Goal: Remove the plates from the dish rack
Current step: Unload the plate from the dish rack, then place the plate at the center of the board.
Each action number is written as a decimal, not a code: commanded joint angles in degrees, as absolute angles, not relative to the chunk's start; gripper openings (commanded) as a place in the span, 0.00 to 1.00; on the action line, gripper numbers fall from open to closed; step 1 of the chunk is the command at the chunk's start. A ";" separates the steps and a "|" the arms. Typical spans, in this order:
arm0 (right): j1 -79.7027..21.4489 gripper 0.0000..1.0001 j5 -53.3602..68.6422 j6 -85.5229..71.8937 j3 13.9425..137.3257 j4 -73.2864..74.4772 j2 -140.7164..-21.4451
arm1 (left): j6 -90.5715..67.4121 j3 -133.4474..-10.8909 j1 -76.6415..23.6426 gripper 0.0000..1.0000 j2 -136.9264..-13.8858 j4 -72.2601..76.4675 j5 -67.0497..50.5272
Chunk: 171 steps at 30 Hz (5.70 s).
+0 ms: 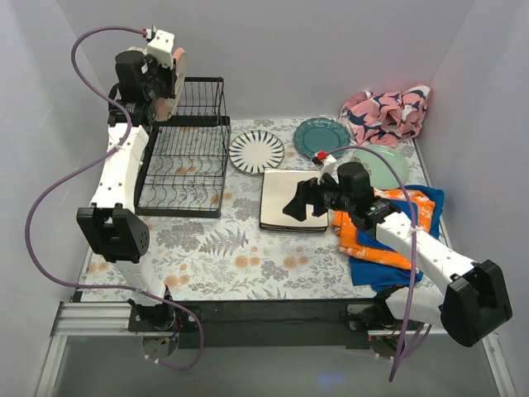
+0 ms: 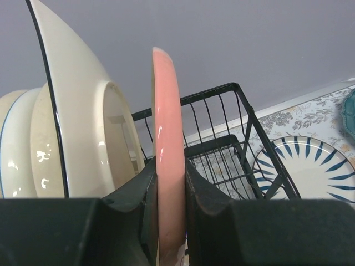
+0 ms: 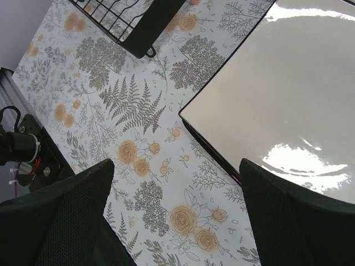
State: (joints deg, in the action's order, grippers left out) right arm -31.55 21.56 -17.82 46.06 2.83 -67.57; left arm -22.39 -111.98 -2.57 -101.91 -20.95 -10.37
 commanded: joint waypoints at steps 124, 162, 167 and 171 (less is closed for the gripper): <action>-16.87 0.01 45.97 -51.77 50.63 -27.86 -83.58 | -31.62 -39.11 -76.64 0.66 -73.15 19.45 21.65; -51.42 0.01 21.10 -55.99 45.26 -36.12 -96.50 | -52.38 -47.20 -67.85 0.74 -31.55 -8.61 13.27; -51.33 0.01 18.99 -55.81 45.26 -37.17 -97.91 | -52.38 -46.93 -67.85 0.74 -31.46 -8.53 14.06; -51.33 0.01 17.49 -56.51 45.00 -39.28 -99.23 | -52.21 -47.02 -67.85 0.74 -31.55 -8.53 14.33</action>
